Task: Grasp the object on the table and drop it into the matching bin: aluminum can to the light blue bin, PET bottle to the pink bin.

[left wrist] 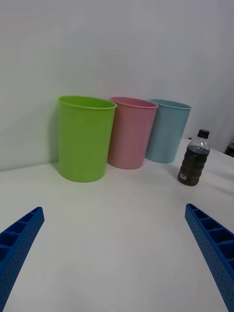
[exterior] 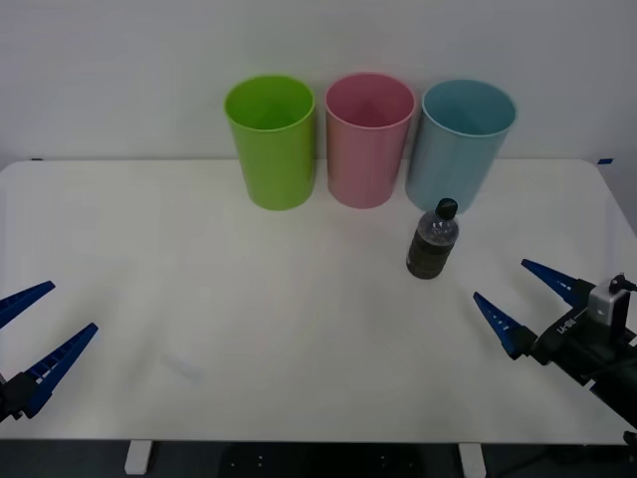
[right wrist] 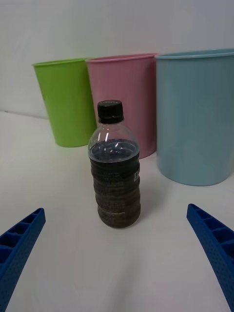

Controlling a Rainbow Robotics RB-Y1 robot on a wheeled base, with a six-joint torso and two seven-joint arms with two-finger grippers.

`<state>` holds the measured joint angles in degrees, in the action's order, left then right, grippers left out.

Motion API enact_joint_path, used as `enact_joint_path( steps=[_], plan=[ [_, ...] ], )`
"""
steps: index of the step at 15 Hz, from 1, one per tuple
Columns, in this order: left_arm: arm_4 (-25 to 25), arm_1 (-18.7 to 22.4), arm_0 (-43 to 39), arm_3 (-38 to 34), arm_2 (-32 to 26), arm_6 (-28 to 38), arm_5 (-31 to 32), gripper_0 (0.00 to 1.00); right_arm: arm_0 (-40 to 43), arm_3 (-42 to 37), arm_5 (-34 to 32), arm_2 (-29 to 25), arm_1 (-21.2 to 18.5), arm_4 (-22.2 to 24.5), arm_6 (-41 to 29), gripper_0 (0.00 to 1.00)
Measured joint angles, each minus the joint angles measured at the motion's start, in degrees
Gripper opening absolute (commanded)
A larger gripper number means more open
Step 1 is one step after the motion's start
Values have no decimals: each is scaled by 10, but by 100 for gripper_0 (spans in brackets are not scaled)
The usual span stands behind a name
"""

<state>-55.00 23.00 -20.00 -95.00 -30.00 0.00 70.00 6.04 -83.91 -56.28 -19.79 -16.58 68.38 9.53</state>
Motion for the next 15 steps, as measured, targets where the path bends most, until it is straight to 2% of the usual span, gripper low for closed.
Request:
enact_joint_path(
  steps=[4,10,15],
  plan=[
    [0,0,0,0,0,0,0,100,-12,0,76,44,16,3,13,100],
    [0,0,0,0,0,0,0,100,-29,0,178,109,17,5,26,100],
    [0,0,0,0,0,0,0,100,-51,13,236,148,19,13,31,100]
  ],
)
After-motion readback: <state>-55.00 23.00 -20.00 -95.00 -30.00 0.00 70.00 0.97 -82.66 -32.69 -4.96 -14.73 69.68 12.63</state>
